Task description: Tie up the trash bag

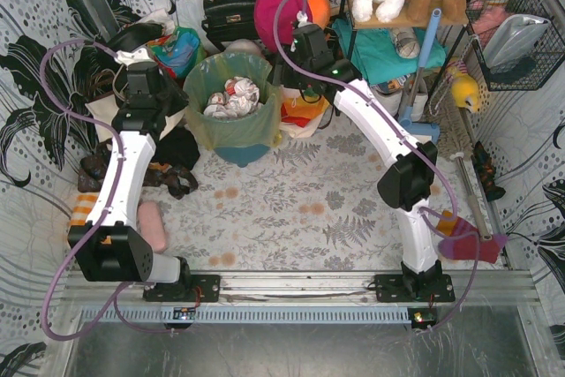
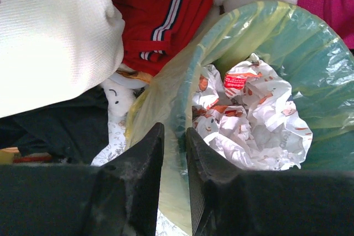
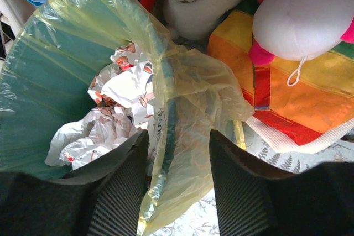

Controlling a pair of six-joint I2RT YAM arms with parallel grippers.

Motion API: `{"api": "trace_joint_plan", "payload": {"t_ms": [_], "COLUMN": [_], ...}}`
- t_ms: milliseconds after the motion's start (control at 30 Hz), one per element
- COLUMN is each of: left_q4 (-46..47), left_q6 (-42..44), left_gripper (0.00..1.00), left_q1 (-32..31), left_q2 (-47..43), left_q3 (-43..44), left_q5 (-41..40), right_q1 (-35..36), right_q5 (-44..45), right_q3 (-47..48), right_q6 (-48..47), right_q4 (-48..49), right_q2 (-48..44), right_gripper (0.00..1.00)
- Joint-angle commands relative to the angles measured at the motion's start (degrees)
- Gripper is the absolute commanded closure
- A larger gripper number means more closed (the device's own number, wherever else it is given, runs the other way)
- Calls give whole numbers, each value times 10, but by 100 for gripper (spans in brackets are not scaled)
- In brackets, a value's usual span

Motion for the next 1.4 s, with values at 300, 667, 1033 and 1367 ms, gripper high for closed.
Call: {"api": "trace_joint_plan", "payload": {"t_ms": [300,667,1033,1367], "left_q4": [0,-7,-10,-38], "left_q6": [14,25,25,41], "left_gripper": [75,79,78,100], "left_q1": [4,4,4,2], "left_q2": [18,20,29,23], "left_q3": [21,19,25,46], "left_q5": [53,63,73,83], "right_q1": [5,5,5,5], "right_q5": [17,6,5,2], "right_q3": [42,58,65,66], "right_q6": [-21,-25,-24,-27], "right_q4": [-27,-28,-35,-57], "right_q2": [18,35,43,29], "right_gripper": [63,67,71,86]}}
